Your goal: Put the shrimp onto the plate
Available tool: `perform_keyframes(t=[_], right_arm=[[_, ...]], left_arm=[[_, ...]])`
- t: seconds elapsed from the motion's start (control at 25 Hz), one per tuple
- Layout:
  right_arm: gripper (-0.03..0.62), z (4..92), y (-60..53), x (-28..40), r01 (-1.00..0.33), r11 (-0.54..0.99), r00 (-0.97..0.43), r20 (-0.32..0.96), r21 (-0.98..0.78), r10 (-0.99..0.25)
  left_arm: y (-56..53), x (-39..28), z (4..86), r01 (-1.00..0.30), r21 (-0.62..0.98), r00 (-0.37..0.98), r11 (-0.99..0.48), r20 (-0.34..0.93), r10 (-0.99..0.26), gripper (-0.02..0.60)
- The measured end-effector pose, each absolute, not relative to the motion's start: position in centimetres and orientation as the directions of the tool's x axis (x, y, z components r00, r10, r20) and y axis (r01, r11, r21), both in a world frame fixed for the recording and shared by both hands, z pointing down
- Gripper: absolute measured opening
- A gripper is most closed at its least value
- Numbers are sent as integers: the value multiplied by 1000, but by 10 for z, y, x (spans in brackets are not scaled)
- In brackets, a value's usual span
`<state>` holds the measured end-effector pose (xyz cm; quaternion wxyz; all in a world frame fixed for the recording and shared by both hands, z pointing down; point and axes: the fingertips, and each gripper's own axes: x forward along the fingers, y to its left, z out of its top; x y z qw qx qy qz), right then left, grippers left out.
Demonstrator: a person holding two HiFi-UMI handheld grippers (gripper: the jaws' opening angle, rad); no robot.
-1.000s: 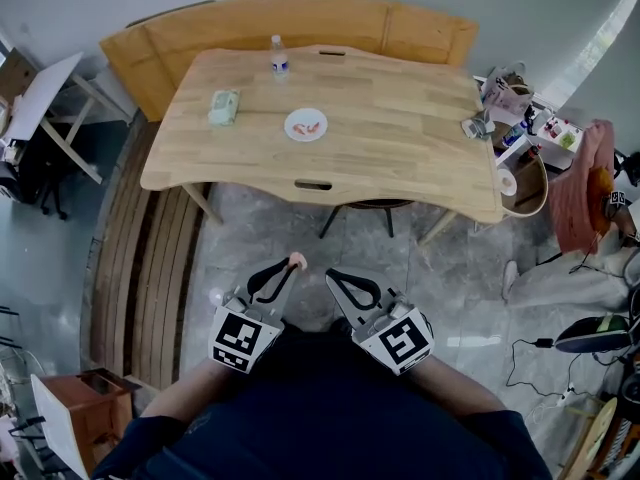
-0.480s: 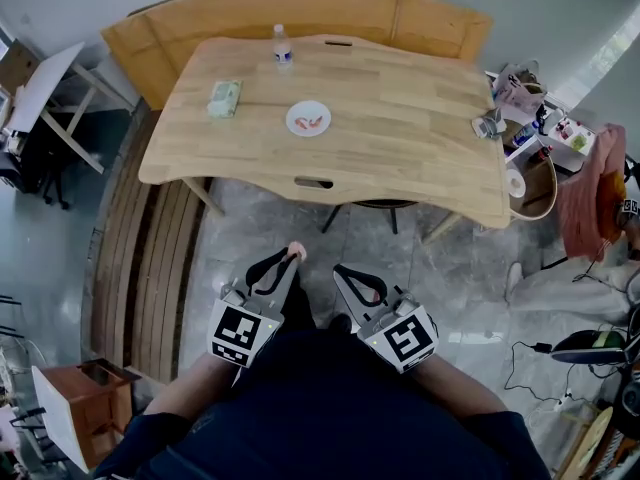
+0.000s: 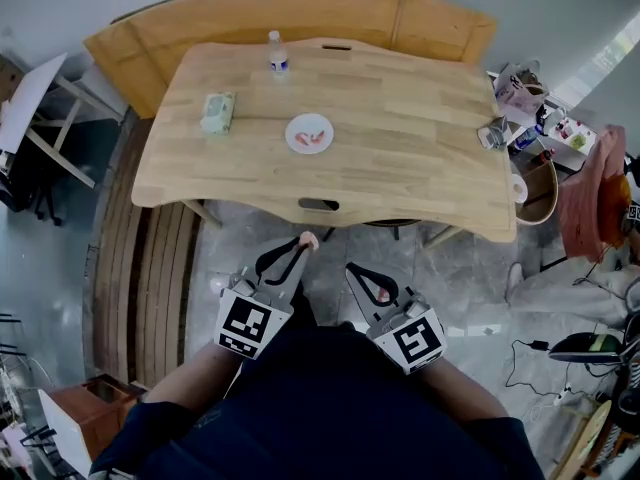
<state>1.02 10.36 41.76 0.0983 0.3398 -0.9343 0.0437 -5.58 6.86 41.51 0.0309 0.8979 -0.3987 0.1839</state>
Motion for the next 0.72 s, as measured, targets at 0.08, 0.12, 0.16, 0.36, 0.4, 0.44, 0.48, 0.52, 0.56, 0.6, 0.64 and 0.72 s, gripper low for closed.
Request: perform_keyframes(t=[0.08,0.12,0.16,0.36,0.4,0.44,0.48,0.52,0.56,0.6,0.64,0.72], right_arm=[[11,417,84,4,-666,745,-732,212,-26,-647],[11,416,75,0,-673,739,-727,212,-26,-654],[10,415,66,-4,-677,735,-722,213,-22,-658],[10,413,28,-24,-696,718,-700,237,-17,-673],[11,413,21,-28,-704,710,-692,241,-19,-680],[10,413,14,-31,-714,700,-683,243,-20,-689],[11,412,5,-34,-724,690,-673,242,-19,-699],[10,410,-2,-37,-732,681,-664,237,-13,-709],[10,409,-8,-39,-739,674,-656,233,-7,-718],[10,408,-13,-41,-746,666,-648,235,-3,-724],[9,408,-17,-42,-752,659,-640,241,-3,-730],[10,408,-26,-44,-762,647,-628,251,-8,-737]], left_arm=[[51,-63,415,-712,-91,627,-696,362,-690,55],[42,-67,414,-707,-92,632,-701,365,-684,55],[33,-72,414,-702,-93,635,-706,367,-680,55],[-9,-95,413,-681,-91,653,-727,373,-659,55],[-17,-98,414,-675,-89,659,-733,374,-653,55],[-25,-102,414,-668,-89,665,-739,373,-647,55],[-33,-104,414,-662,-91,671,-744,372,-642,55],[-41,-107,414,-656,-93,676,-749,370,-637,55],[-48,-110,414,-650,-93,681,-754,371,-632,55],[-53,-112,415,-644,-92,685,-760,373,-626,55],[-59,-115,416,-638,-92,689,-764,375,-620,55],[-72,-119,417,-632,-96,691,-769,378,-616,55]])
